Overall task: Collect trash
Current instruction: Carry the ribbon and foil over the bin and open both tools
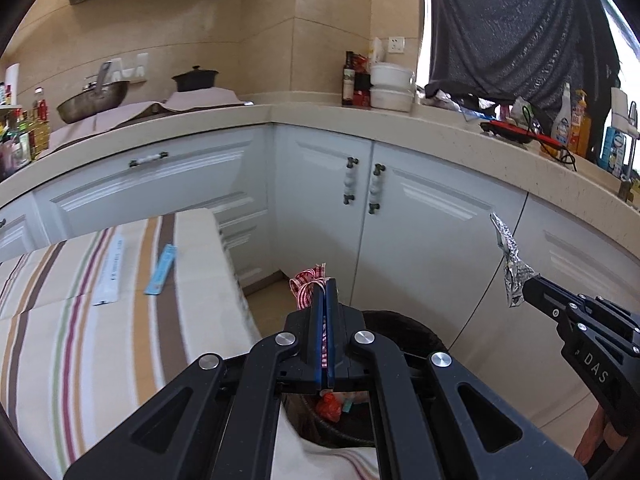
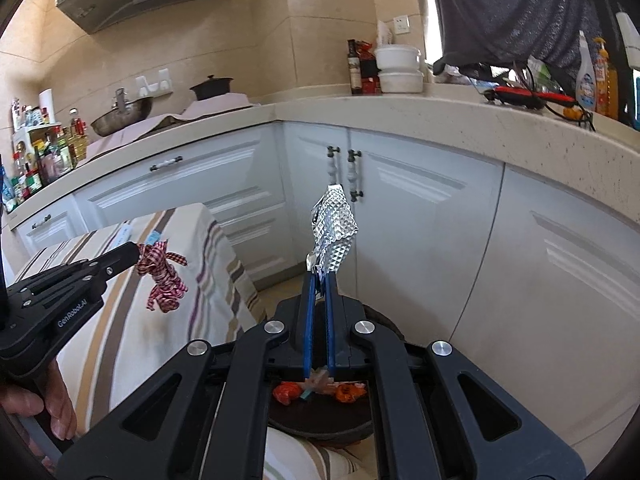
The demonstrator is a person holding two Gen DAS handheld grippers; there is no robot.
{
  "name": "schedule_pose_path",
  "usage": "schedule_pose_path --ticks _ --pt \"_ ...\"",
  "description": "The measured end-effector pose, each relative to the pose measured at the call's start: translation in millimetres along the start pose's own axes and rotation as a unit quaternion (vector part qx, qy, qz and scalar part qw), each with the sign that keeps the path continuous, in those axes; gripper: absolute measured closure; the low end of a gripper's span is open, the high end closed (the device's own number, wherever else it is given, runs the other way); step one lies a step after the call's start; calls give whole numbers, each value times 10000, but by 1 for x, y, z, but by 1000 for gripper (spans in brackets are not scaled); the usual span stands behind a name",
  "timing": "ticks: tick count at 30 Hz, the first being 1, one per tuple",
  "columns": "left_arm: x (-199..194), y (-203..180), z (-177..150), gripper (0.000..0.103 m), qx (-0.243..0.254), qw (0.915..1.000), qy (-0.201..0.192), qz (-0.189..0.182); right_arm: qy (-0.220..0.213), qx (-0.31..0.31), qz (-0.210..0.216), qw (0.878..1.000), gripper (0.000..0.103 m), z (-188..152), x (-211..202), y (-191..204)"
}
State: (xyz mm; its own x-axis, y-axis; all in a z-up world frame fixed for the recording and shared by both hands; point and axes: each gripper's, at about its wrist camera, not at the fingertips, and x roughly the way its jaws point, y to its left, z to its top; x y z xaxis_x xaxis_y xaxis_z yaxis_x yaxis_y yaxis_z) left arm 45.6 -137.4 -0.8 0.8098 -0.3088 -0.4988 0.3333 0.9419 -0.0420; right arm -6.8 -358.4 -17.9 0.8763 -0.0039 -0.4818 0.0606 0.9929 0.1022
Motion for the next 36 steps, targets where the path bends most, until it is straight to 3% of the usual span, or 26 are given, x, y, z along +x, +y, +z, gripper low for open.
schedule_pose_path --ticks 21,23,24,25,26,29,36 --pt "84 -27 -5 99 224 9983 530 -43 377 125 -121 9991 97 -13 72 -20" --pt "87 -26 -6 84 198 9982 566 -49 372 140 -166 9991 83 -12 78 -21" --pt "87 -25 -6 79 169 9982 567 -53 340 184 -201 9990 67 -13 80 -23" --pt "87 -24 -6 67 138 9983 556 -50 318 216 -222 9990 62 -13 81 -26" --pt "87 -23 -5 59 114 9985 532 -44 322 242 -225 9989 62 -12 82 -27" --pt "83 -19 -3 51 4 9990 445 -27 283 270 -239 9990 61 -10 81 -29" --pt "73 -13 5 41 -101 9994 335 -13 143 293 -298 9990 56 -4 70 -30"
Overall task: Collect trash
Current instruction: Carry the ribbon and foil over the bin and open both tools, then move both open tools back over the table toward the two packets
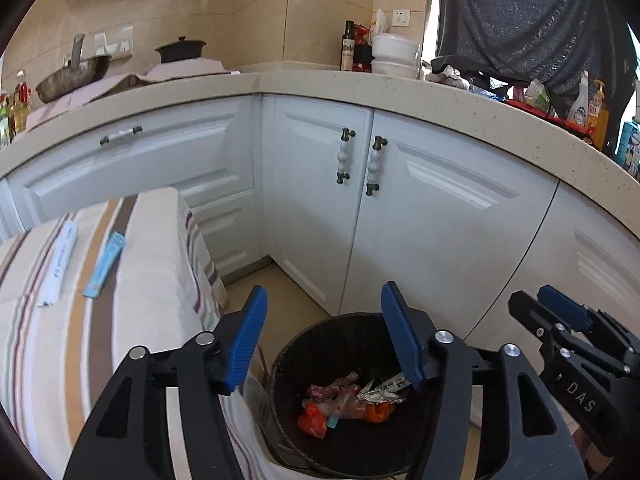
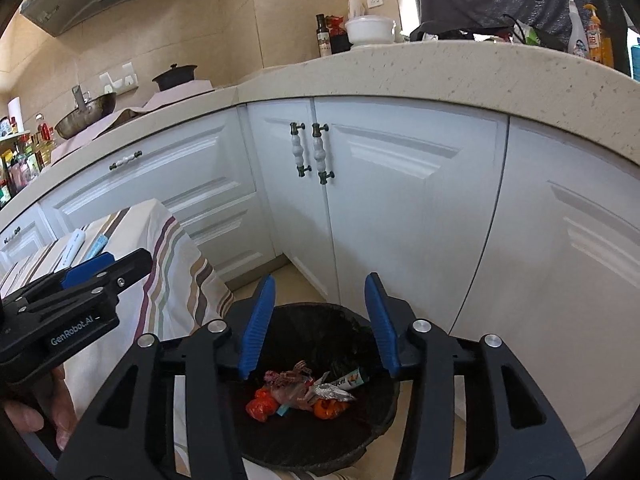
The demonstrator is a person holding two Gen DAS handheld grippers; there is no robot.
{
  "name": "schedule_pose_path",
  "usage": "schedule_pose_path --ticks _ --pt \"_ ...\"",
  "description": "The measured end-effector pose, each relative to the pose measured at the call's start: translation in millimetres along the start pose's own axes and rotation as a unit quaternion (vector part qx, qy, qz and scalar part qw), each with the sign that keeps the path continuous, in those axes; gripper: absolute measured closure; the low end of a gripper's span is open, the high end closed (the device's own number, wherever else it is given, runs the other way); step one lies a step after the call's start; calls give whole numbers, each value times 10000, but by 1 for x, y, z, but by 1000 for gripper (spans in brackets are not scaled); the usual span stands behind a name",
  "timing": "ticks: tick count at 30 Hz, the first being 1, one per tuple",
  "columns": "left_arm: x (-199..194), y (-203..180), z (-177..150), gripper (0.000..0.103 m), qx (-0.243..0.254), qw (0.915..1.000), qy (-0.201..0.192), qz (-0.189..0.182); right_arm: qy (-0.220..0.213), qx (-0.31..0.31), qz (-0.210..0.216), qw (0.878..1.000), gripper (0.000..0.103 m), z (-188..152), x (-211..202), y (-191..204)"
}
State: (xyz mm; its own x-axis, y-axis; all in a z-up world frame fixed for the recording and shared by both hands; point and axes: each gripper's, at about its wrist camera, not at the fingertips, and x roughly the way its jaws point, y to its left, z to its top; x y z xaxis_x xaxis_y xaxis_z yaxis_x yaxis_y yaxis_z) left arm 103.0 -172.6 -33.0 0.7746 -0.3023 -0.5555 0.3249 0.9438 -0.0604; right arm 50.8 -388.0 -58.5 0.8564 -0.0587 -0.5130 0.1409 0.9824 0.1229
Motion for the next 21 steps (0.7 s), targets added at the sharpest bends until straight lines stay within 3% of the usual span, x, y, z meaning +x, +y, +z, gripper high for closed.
schedule_pose_path --ticks 2,11,16,21 --pt "-6 0 2 35 64 9999 -122 38 -44 -13 -7 10000 55 1 -5 2" --pt "-33 19 7 28 -47 9995 -284 94 -166 -114 20 9998 45 7 -20 19" --pt "-52 40 5 26 -114 9988 -333 326 -208 -152 141 9996 36 11 -25 37" --pt "-69 74 -2 25 -315 9967 -329 669 -237 -278 369 9986 35 12 -29 67"
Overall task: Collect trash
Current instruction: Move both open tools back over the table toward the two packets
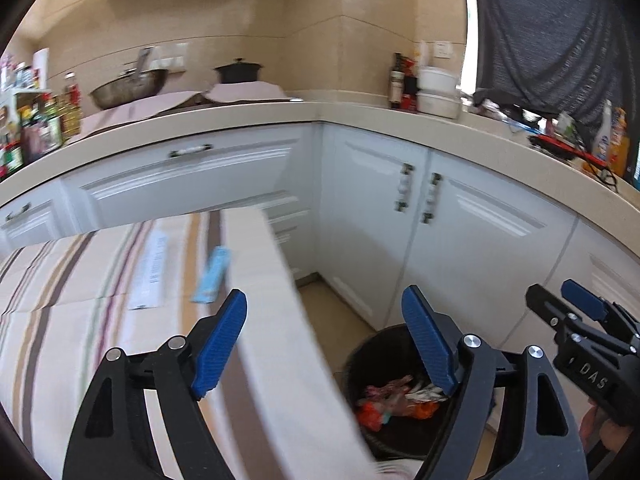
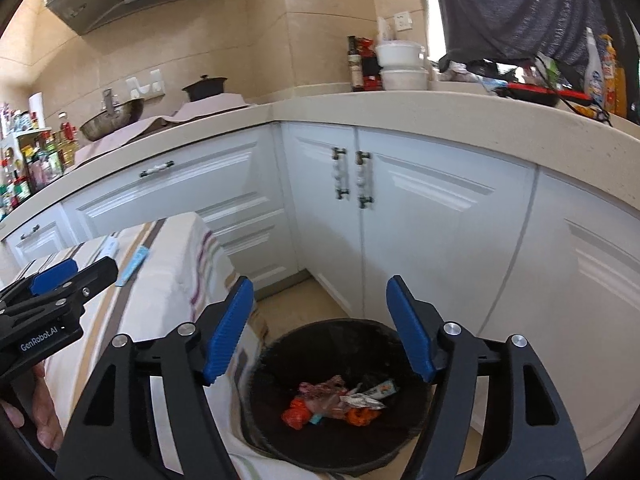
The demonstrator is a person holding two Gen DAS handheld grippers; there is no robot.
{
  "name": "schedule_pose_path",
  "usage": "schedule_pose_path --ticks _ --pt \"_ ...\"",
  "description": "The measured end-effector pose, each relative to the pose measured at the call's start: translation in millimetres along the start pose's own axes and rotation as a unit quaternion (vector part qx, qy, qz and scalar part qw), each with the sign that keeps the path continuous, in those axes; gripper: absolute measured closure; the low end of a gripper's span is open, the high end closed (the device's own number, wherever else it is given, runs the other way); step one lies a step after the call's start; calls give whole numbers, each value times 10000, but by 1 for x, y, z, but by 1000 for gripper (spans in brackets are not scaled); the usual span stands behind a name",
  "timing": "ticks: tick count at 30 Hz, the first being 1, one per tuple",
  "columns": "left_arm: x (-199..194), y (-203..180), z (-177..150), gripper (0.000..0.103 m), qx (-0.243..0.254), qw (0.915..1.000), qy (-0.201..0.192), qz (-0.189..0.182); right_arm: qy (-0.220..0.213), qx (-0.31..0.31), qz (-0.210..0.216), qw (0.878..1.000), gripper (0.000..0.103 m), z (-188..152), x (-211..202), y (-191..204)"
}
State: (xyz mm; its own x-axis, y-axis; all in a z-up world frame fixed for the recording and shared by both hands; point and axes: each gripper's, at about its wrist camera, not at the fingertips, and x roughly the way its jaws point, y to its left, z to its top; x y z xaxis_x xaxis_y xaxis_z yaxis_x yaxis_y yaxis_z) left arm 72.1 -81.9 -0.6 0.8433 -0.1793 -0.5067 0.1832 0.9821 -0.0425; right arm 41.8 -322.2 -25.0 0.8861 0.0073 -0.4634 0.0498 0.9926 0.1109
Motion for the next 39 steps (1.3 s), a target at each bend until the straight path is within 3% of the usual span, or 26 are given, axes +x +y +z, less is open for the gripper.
schedule_pose_path --ticks 10,19,39 --pt "-23 88 -10 24 -451 9944 3 958 34 -349 607 9975 31 5 7 76" --pt "-39 151 -22 24 -848 9844 16 1541 162 -703 1037 9920 31 10 26 143" --pt "-48 235 -31 24 -1374 9666 -37 2163 529 -1095 1246 9847 31 20 96 233"
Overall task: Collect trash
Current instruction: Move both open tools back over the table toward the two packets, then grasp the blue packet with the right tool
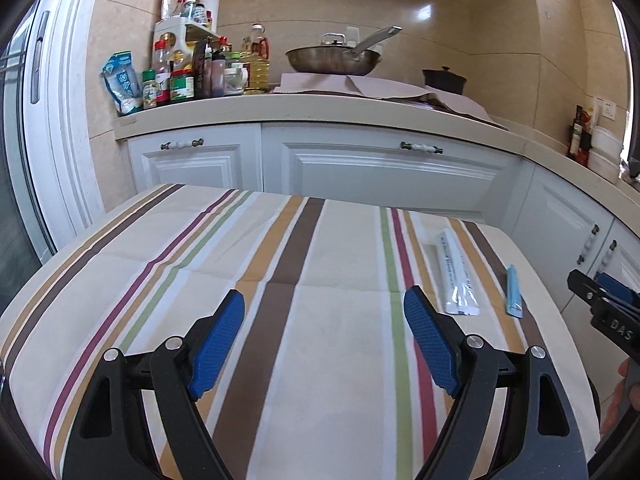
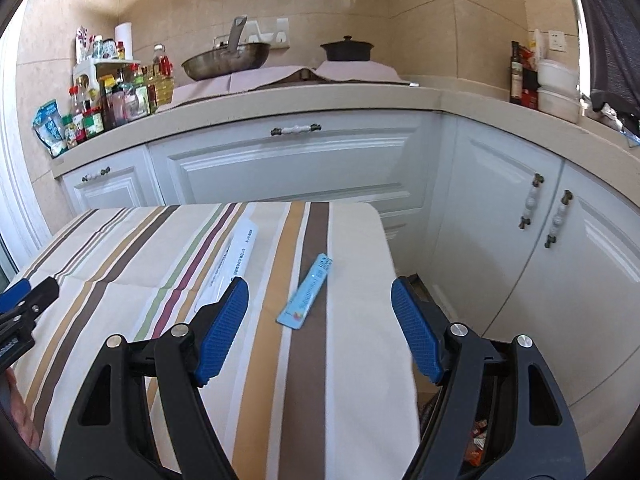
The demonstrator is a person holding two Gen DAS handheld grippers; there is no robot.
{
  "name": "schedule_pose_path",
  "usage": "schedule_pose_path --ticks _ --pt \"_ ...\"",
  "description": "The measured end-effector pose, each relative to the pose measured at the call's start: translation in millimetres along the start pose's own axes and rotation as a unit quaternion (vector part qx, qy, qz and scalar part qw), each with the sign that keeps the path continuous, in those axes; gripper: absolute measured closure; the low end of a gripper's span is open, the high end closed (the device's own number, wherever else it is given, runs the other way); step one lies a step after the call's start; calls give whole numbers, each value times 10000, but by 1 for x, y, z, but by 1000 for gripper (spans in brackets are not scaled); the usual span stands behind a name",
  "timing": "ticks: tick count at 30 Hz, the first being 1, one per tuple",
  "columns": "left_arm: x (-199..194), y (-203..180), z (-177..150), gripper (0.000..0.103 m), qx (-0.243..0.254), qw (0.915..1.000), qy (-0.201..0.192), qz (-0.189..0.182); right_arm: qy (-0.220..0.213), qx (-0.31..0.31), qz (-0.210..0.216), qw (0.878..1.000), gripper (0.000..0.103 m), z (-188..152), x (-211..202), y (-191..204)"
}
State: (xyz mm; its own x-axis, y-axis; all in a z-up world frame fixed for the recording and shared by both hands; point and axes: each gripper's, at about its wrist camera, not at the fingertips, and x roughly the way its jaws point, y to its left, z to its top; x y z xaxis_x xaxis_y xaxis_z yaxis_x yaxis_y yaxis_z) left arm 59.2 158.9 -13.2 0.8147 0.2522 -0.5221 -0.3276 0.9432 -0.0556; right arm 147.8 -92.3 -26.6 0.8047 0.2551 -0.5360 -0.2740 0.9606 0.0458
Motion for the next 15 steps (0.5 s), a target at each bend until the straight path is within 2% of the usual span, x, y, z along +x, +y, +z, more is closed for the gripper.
schedule_pose_path --ticks 6,8,15 --pt "11 1 2 24 -43 10000 60 -1 337 -80 -18 9994 33 5 37 9" --pt "16 -1 3 24 -42 9999 116 -28 572 -106 -29 9983 40 7 52 11" --pt "27 -8 5 24 -17 9997 232 -108 1180 -107 -3 9930 52 7 90 11"
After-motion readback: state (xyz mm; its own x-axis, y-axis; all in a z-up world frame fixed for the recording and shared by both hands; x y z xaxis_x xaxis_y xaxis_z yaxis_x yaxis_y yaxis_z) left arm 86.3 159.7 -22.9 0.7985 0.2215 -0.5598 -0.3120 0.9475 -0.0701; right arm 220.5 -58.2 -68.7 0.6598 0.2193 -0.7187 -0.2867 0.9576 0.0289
